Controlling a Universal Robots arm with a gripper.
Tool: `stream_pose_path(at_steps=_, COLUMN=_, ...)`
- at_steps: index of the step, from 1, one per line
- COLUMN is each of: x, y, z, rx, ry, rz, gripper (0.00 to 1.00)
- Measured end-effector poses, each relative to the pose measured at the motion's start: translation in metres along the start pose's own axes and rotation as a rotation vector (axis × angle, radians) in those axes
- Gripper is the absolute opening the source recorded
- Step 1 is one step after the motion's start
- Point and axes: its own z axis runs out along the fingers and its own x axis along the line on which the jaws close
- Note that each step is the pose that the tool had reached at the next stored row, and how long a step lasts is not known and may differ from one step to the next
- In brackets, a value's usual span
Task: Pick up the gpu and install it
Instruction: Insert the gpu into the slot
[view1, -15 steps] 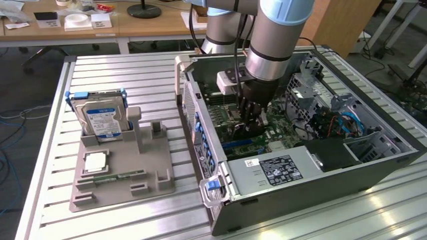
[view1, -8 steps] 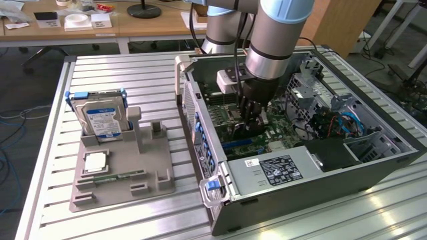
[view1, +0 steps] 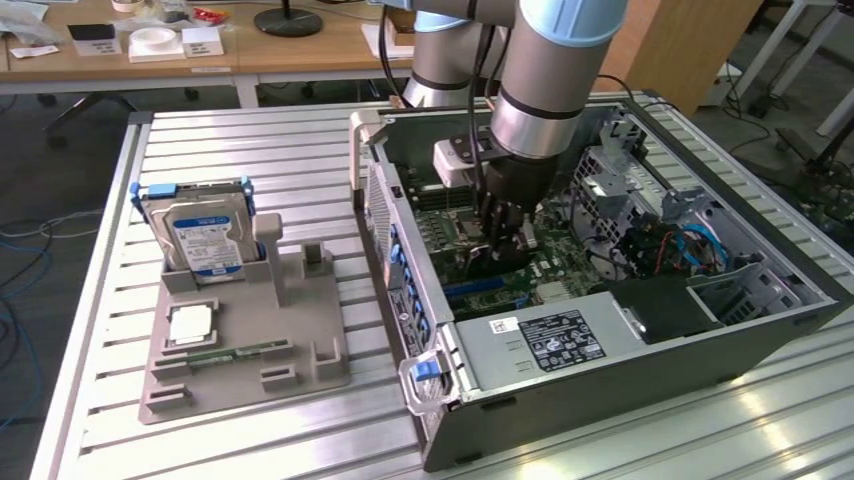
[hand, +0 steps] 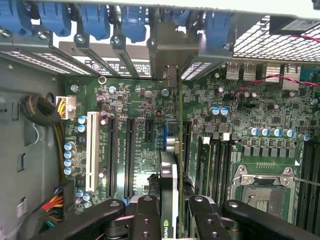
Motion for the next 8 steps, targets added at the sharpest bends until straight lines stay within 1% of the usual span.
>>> stream_pose_path(at_steps=1, x=0.0, y=0.0, z=0.0, rx=0.0012, ry=0.0, rz=0.0, gripper=0.27)
stream_pose_path(at_steps=8, x=0.0, y=0.0009, z=0.0001, rx=0.0017, ry=0.0003, rz=-0.001, gripper=0.27)
